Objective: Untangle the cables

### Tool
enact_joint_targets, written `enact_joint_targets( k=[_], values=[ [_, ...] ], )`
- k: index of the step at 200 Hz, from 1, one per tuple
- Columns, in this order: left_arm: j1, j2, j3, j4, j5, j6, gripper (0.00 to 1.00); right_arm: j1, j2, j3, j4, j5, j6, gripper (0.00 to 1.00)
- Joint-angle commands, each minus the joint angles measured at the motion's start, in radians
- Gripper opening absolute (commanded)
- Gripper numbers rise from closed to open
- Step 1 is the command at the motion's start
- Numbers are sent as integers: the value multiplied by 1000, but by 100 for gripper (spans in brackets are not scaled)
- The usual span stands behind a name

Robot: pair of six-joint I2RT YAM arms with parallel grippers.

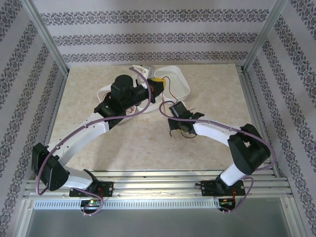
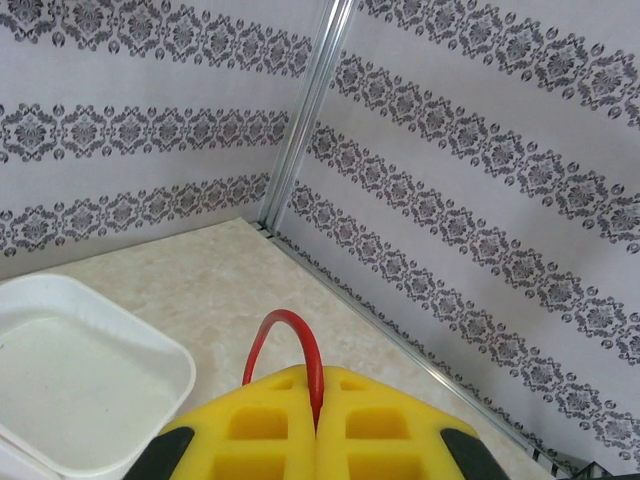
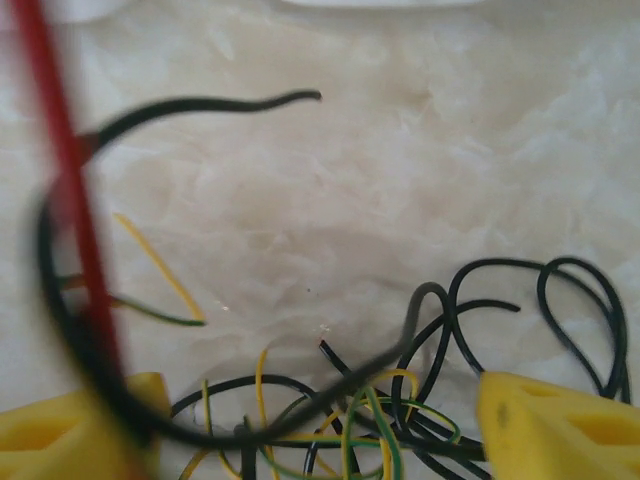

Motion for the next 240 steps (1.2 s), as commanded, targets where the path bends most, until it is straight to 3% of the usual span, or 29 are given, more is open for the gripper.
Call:
enact_joint_targets(
  k=[1, 27, 40, 78, 103, 194, 240],
  values=[
    [11, -30, 32, -26, 4, 13, 0, 10, 26, 24, 7, 57, -9, 66],
    [13, -51, 41, -65, -37, 47, 0, 3, 29, -2, 15, 43, 7, 46],
    [12, -64, 50, -89, -68, 73, 0, -3, 25, -15, 16, 36, 19, 43],
    [30, -103, 92, -162, -179, 133, 0, -19, 14, -45, 21, 24, 37, 43],
    [45, -124, 115, -172, -204, 166, 0, -25, 15, -53, 20, 24, 38, 50],
    [120, -125, 240, -291, -384, 317, 0, -36, 22, -59, 16, 14, 42, 48],
    [181, -144, 275, -316, -421, 352, 0, -51, 5, -74, 16, 4, 56, 51]
  ],
)
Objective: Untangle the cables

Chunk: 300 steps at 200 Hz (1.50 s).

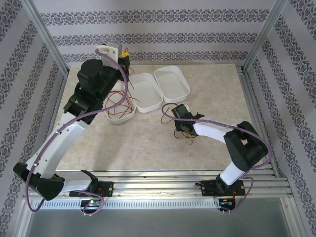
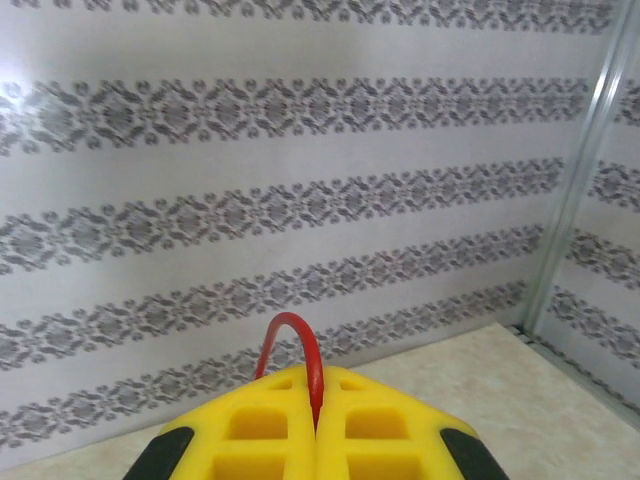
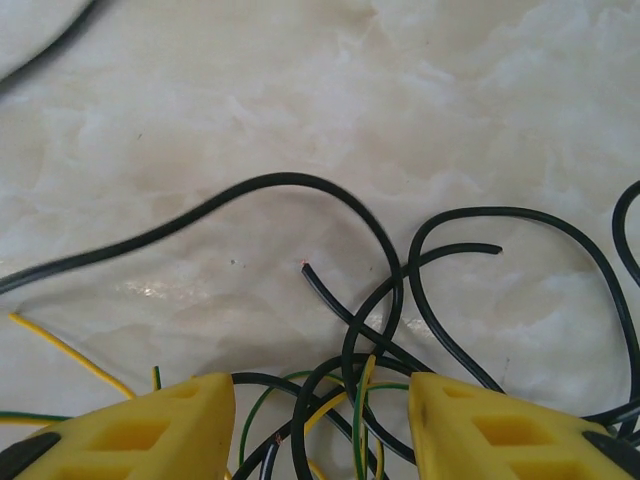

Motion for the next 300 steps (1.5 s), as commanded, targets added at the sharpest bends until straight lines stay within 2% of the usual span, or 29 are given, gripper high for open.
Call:
enact_joint_targets(
  k=[1, 29, 64, 129, 235, 300],
  values=[
    [27, -26, 25, -38, -42, 48, 0, -12, -20, -22, -10, -8, 17, 51],
    [31, -38, 21, -58, -37, 53, 0, -18, -46, -27, -19, -19, 24, 54],
    [48, -9, 35, -138, -102, 58, 0, -23, -105, -19, -49, -21, 24, 56],
    [141, 42, 5, -194, -146, 21, 0, -84, -263, -66, -80, -72, 59, 63],
    [246, 94, -161, -98, -101, -32, 0, -111, -376, -100, -94, -82, 68, 71],
    [282, 151, -156, -106, -59, -46, 0, -110, -388, -104, -94, -84, 74, 75]
  ],
)
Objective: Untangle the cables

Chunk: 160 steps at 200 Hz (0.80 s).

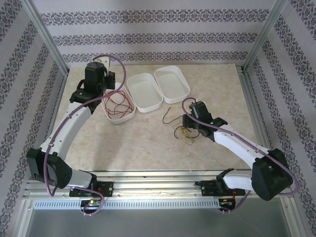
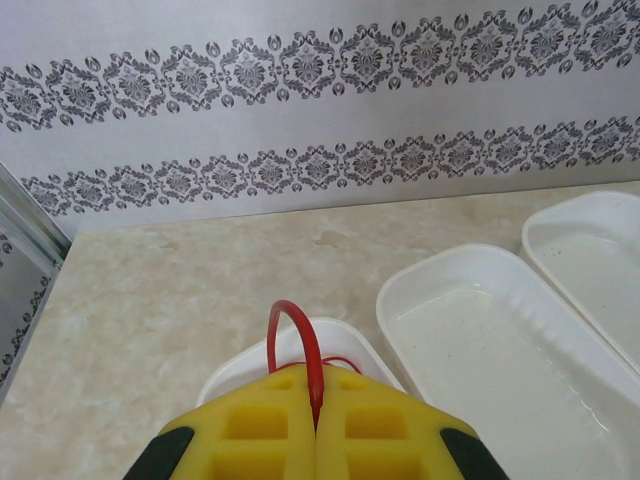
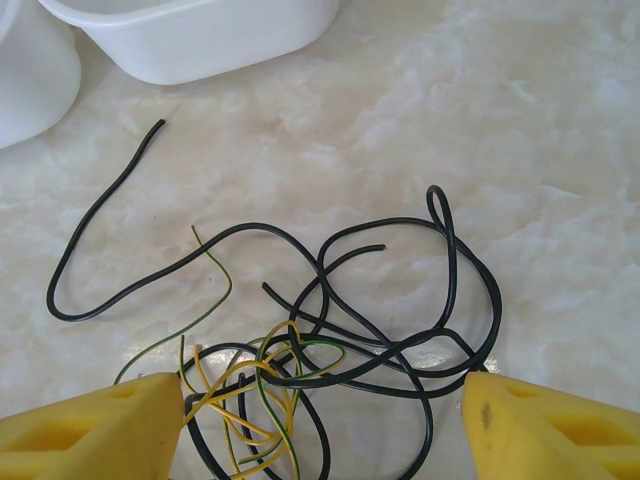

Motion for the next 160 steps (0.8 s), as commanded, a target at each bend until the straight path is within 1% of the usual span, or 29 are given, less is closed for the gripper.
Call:
enact_joint_targets(
  k=[1, 43, 67, 81, 101, 141, 160],
  values=[
    [26, 29, 16, 43, 30, -26, 0, -10, -20, -12, -17, -7, 19, 75],
    [54, 124, 46, 13, 46, -60, 0, -10, -33, -22, -15, -6, 25, 76],
    [55, 160, 37, 7, 73, -122, 0, -10, -36, -26, -15, -2, 29, 77],
    [53, 170, 13, 20, 103, -163, 0, -12, -36, -28, -13, 1, 30, 77],
    [46, 181, -21, 36, 105, -195, 0, -12, -34, -29, -9, 4, 32, 77],
    [22, 224, -89, 67, 112, -207, 0, -13, -32, -29, -4, 6, 33, 77],
    [15, 231, -142, 144, 91, -189, 0, -13, -33, -30, -5, 7, 33, 78]
  ],
)
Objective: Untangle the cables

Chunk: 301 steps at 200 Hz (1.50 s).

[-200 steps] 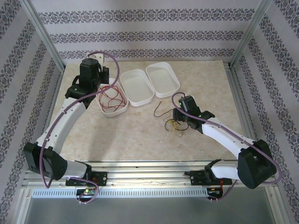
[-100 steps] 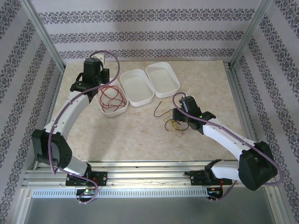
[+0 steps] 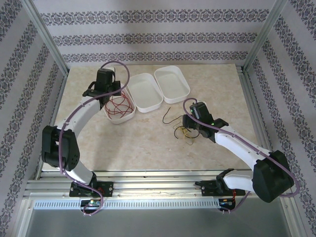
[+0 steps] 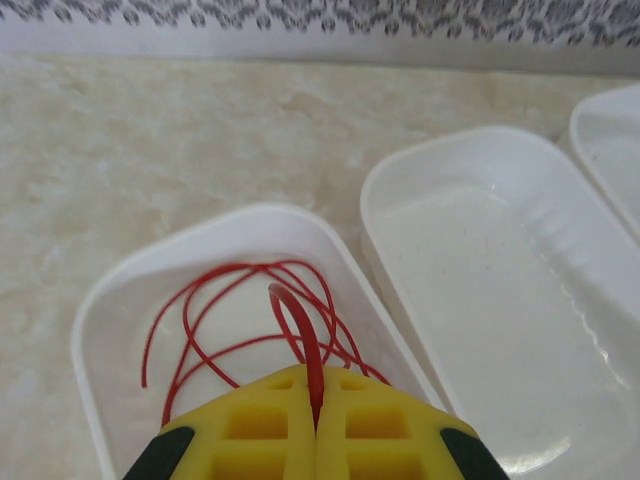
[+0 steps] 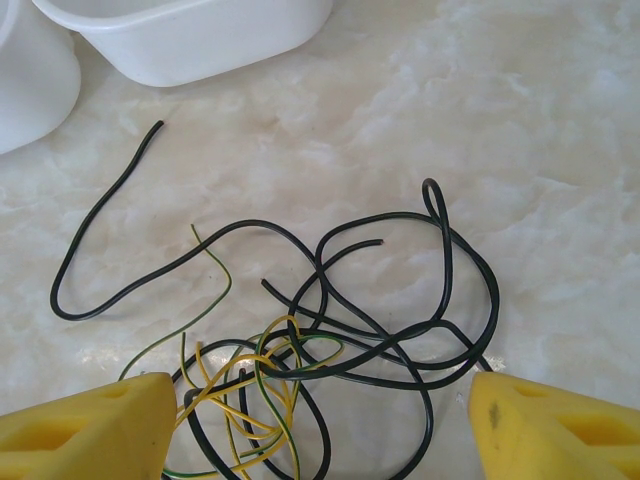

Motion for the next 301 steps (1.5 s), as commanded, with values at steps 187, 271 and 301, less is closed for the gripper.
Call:
enact_joint_targets(
  k=[187, 271, 301],
  values=[
    [-13, 305, -45, 159, -31, -41, 4, -17, -30, -16, -14, 5, 11, 78],
    [-11, 377, 118, 31, -62, -26, 38, -22, -23, 1, -16, 2, 2, 78],
    [-11, 363, 141, 11, -56, -27, 59, -23, -24, 11, -23, 4, -3, 78]
  ],
)
